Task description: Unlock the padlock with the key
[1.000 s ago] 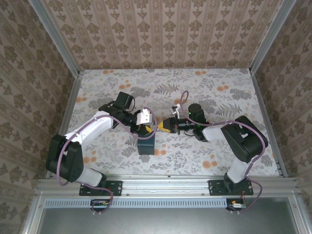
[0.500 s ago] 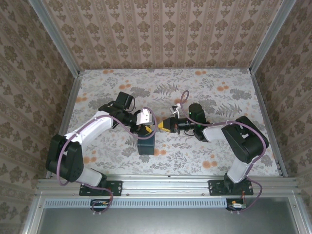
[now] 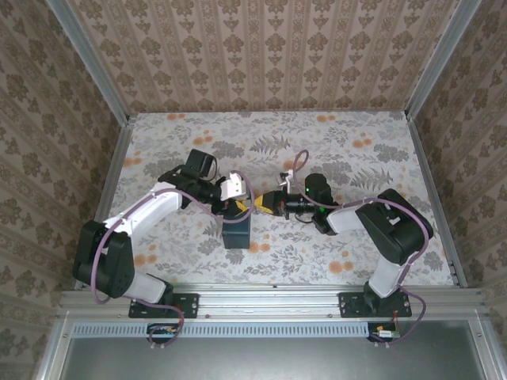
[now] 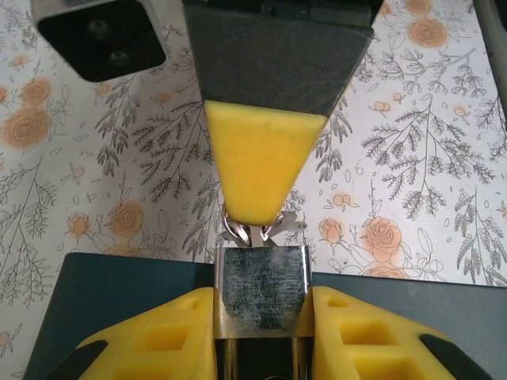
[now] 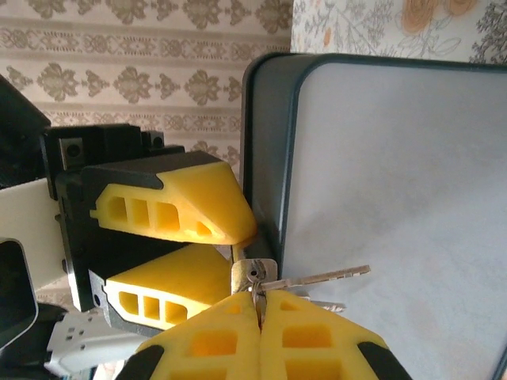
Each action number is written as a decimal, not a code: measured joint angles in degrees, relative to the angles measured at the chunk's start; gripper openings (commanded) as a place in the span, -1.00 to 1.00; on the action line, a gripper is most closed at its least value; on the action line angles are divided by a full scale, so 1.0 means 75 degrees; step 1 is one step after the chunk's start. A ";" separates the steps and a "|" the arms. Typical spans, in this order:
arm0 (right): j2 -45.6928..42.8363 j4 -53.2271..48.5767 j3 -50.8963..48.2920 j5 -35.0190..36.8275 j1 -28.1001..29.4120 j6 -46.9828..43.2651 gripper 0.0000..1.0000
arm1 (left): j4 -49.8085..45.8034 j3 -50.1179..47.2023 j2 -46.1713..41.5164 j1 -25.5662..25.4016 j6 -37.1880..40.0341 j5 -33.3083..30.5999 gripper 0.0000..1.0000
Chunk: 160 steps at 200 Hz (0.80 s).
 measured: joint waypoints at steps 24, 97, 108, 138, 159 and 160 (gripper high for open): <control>-0.0087 0.0128 -0.0125 0.0484 0.0181 0.0017 -1.00 | 0.0146 -0.0108 -0.0090 -0.0006 -0.0192 -0.0070 -0.45; 0.0323 0.0577 0.0128 0.0714 0.0251 0.0114 -0.90 | 0.0396 -0.0166 -0.0143 0.0108 -0.0329 -0.0283 -0.46; 0.0332 0.0513 0.0169 0.0717 0.0251 0.0099 -0.74 | 0.0478 -0.0216 -0.0169 0.0128 -0.0358 -0.0300 -0.47; 0.0125 -0.0347 0.0224 0.0679 0.0306 -0.0370 -0.29 | 0.0638 -0.0315 -0.0184 0.0114 -0.0350 -0.0160 -0.50; -0.0498 -0.1614 0.0210 0.0571 0.0239 -0.1026 -0.17 | 0.0784 -0.0425 -0.0187 0.0085 -0.0318 0.0099 -0.50; -0.0539 -0.1699 0.0207 0.0536 0.0227 -0.1084 -0.17 | 0.0796 -0.0428 -0.0184 0.0082 -0.0318 0.0105 -0.50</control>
